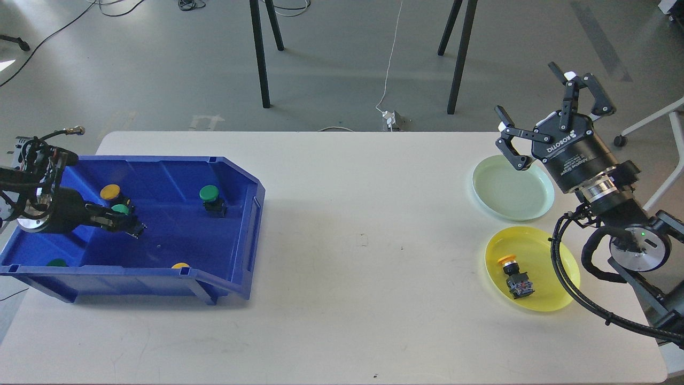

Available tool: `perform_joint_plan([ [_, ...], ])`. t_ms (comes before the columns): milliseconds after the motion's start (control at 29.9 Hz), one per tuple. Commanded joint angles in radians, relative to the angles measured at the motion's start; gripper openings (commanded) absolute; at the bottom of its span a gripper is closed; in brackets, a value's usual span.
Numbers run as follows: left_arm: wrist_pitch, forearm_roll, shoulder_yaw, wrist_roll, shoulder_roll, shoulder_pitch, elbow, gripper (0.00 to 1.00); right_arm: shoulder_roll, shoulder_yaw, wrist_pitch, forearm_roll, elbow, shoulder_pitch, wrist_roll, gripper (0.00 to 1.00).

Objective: Pass button and place on color plate
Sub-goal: 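Grasp a green-capped button in the blue bin with the left gripper, then lift the green button and extend the left gripper toward the right gripper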

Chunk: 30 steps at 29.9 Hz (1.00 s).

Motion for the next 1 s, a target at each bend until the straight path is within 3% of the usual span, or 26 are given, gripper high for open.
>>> perform_joint_plan([
  [0, 0.0, -0.046, -0.011, 0.0, 0.113, -0.03, -0.192, 0.1, 0.0, 0.0, 0.0, 0.0, 0.0, 0.0, 0.0, 0.97],
  [234, 0.0, -0.194, -0.135, 0.0, 0.233, -0.05, -0.404, 0.11, -0.003, 0.0, 0.0, 0.0, 0.0, 0.0, 0.0, 0.97],
  [535, 0.0, -0.594, -0.393, 0.0, 0.21, -0.047, -0.524, 0.1, -0.042, -0.003, 0.0, 0.0, 0.006, -0.01, -0.002, 0.97],
  [668, 0.0, -0.766, -0.429, 0.0, 0.063, -0.058, -0.512, 0.1, -0.085, -0.012, 0.0, -0.015, 0.036, -0.036, -0.002, 0.97],
  [836, 0.0, -0.802, -0.416, 0.0, -0.214, -0.057, -0.357, 0.1, -0.142, -0.006, -0.015, -0.107, 0.124, -0.073, 0.014, 0.97],
  [969, 0.0, -0.898, -0.418, 0.0, -0.342, -0.011, -0.291, 0.1, -0.128, -0.011, -0.06, -0.231, 0.147, -0.079, 0.041, 0.97],
])
